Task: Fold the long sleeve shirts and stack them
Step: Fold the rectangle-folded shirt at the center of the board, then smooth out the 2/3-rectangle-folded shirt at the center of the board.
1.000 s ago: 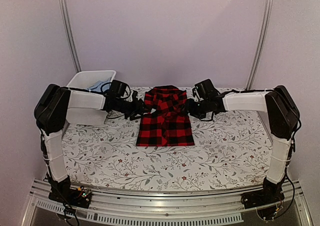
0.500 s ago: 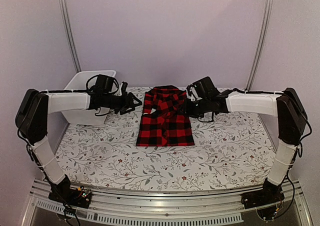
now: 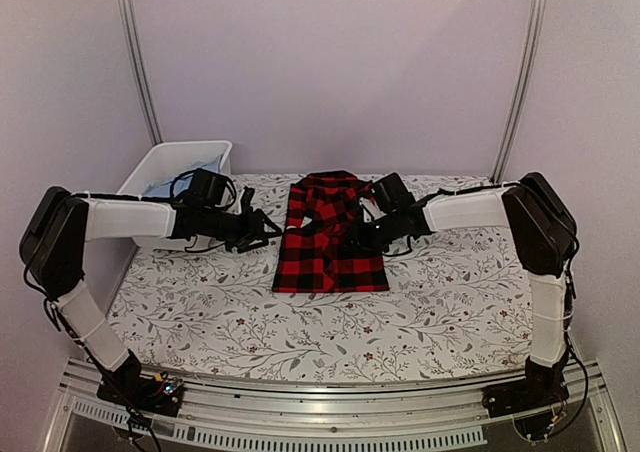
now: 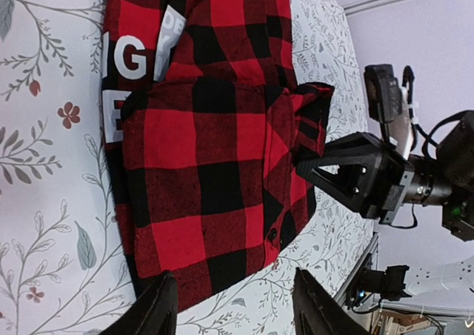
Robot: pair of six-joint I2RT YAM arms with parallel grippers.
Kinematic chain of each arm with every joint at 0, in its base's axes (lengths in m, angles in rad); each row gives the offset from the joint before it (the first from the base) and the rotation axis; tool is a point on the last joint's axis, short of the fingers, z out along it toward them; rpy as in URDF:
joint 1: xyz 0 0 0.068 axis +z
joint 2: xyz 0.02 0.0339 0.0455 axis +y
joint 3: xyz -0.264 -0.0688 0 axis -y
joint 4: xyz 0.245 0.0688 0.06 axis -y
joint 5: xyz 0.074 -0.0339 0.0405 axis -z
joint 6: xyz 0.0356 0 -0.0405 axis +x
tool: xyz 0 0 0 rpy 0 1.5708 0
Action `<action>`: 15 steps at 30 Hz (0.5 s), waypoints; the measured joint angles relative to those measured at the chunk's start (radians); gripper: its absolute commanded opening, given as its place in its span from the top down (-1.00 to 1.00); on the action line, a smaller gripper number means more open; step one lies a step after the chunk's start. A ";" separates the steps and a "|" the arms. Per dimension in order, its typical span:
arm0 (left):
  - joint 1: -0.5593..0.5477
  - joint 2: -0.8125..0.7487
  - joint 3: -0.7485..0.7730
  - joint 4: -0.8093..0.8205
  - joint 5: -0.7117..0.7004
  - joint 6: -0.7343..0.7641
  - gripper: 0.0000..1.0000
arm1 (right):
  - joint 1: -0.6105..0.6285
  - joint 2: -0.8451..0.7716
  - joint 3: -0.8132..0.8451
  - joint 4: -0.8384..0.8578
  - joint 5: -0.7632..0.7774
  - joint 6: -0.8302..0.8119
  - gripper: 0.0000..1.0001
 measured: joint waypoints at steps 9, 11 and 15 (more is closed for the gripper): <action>-0.010 -0.049 -0.006 -0.013 -0.002 0.000 -0.05 | -0.098 0.216 0.245 0.000 -0.136 -0.031 0.50; -0.010 -0.050 -0.006 -0.014 -0.002 0.000 -0.05 | -0.109 0.253 0.278 0.000 -0.153 -0.030 0.43; -0.011 -0.050 -0.006 -0.016 0.000 0.000 -0.05 | -0.121 0.309 0.304 0.011 -0.177 -0.023 0.22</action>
